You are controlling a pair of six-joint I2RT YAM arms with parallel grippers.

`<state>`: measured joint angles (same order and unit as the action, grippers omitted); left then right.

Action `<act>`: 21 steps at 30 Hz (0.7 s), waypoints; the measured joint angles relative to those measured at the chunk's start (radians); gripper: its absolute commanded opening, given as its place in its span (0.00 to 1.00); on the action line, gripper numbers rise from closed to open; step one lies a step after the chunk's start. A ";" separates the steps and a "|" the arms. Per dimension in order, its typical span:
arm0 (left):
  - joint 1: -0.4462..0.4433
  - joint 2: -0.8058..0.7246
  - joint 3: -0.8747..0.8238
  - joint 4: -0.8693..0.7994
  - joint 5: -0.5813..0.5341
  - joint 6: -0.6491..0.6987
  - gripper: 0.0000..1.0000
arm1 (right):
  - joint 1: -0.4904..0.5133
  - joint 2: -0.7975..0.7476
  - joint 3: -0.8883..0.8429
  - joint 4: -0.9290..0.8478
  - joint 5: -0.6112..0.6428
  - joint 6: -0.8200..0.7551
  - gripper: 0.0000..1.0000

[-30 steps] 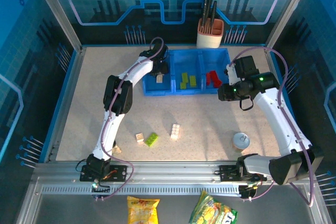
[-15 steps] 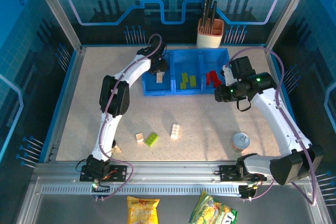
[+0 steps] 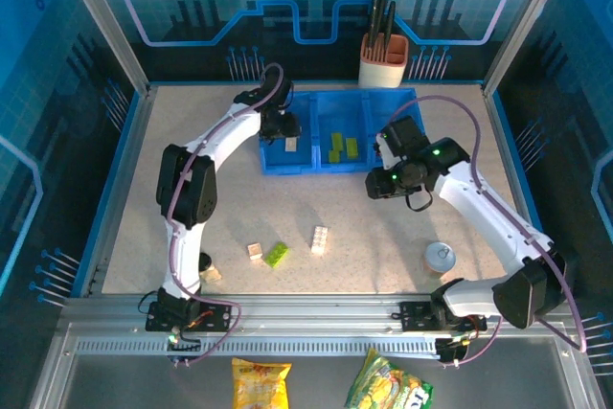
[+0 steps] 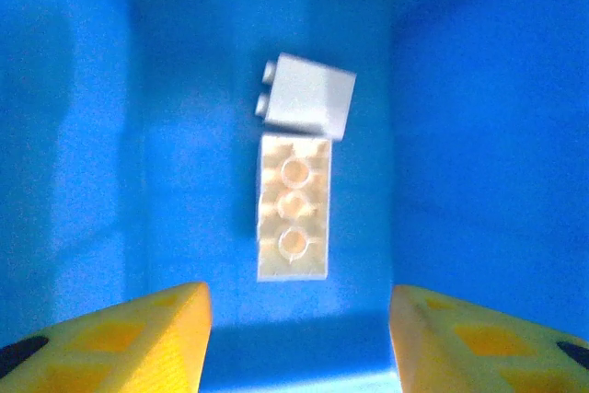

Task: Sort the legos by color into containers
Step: Pick up the lego from the bottom-center of the table.

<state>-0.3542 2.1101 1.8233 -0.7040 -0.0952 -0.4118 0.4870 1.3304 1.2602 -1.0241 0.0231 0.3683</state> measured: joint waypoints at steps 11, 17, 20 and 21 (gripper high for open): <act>-0.002 -0.208 -0.254 0.036 0.040 0.000 0.55 | 0.177 0.092 -0.033 0.040 0.086 0.180 0.42; -0.001 -0.271 -0.329 0.037 0.052 0.000 0.54 | 0.293 0.172 -0.033 0.065 0.132 0.313 0.42; -0.001 -0.296 -0.354 0.045 0.069 0.000 0.53 | 0.347 0.233 -0.030 0.078 0.144 0.373 0.44; -0.001 -0.307 -0.362 0.047 0.074 0.000 0.53 | 0.365 0.259 -0.027 0.082 0.148 0.393 0.44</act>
<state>-0.3550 1.8030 1.4609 -0.6571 -0.0208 -0.4118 0.8516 1.5890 1.2327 -0.9421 0.1711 0.7612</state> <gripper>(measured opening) 0.532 0.435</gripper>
